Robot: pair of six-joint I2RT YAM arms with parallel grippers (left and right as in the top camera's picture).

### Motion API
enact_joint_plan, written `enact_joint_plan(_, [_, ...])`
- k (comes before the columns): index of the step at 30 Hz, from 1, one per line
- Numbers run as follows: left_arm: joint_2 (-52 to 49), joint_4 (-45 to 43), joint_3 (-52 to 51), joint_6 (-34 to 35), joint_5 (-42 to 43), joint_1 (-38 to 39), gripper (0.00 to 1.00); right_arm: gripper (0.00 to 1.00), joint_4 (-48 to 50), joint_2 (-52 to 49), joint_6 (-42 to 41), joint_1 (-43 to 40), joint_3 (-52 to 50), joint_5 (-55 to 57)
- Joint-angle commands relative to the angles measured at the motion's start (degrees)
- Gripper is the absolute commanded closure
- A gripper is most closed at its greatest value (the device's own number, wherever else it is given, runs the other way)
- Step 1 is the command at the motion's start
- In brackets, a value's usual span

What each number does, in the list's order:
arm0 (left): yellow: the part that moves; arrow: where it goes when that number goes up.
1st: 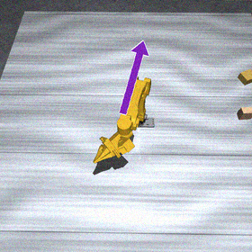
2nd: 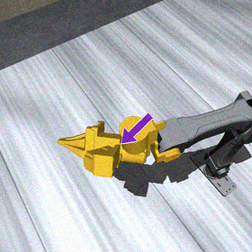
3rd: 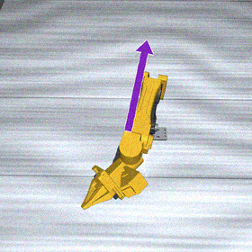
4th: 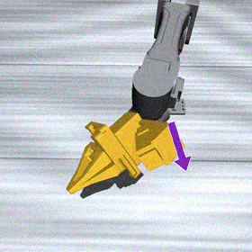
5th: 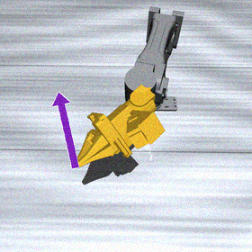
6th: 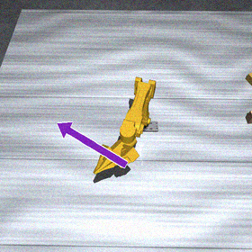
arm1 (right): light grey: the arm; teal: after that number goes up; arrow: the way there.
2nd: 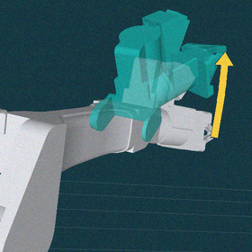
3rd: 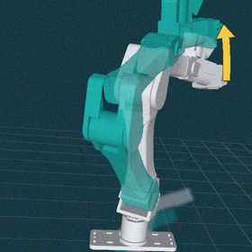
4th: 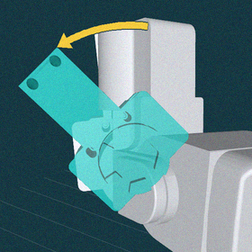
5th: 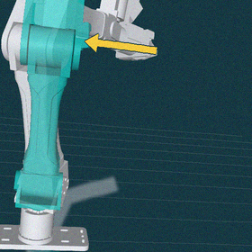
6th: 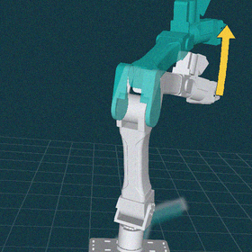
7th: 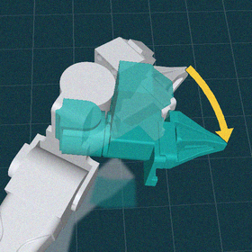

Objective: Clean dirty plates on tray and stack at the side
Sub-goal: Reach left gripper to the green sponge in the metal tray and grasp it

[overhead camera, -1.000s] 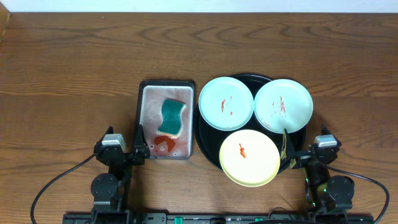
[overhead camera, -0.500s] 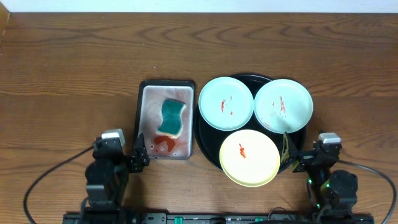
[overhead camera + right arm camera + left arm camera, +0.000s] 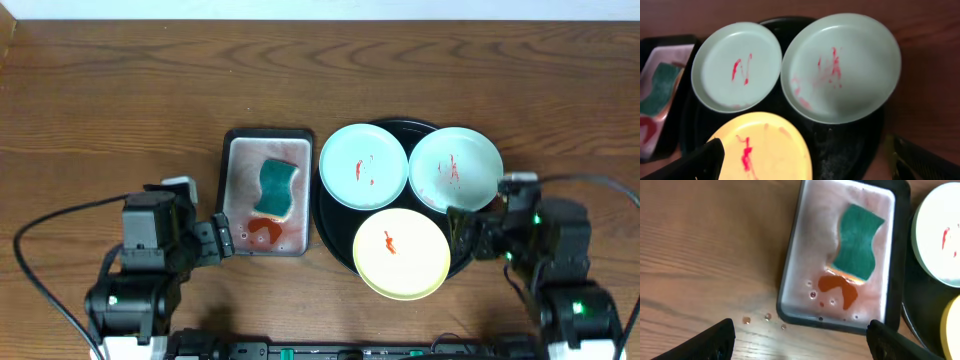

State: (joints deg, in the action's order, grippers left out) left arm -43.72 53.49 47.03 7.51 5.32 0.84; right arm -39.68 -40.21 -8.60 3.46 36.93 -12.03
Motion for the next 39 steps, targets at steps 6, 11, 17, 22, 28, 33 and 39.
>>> enact_joint_plan(6, [-1.7, -4.4, 2.0, 0.3, 3.5, -0.2, 0.16, 0.01, 0.4, -7.0, -0.3, 0.4, 3.3, -7.5])
enact_joint_plan(11, [-4.7, -14.3, 2.0, 0.3, 6.1, 0.5, 0.17, 0.01, 0.3, -7.1, 0.6, 0.4, 3.3, -7.5])
enact_joint_plan(17, [-16.7, -20.1, 2.0, -2.0, 5.1, 6.3, 0.18, 0.01, 0.2, -7.1, 1.6, 0.4, 3.2, -6.9])
enact_joint_plan(22, [-28.5, -24.9, 2.0, -3.1, -0.8, 12.3, 0.2, 0.01, 0.1, -7.1, 1.6, 0.4, 3.2, -6.9])
enact_joint_plan(28, [-40.0, -32.2, 2.0, -3.1, -5.1, 17.0, 0.33, 0.01, 0.0, -7.1, 1.6, 0.4, 3.2, -6.8])
enact_joint_plan(33, [-46.2, -36.2, 2.0, -2.3, -5.3, 17.3, 0.43, 0.01, 0.0, -7.1, 1.6, 0.4, 3.2, -6.6])
enact_joint_plan(39, [-50.9, -38.1, 2.0, -2.3, -4.3, 17.3, 0.48, 0.01, 0.0, -7.1, 1.6, 0.4, 3.2, -6.4])
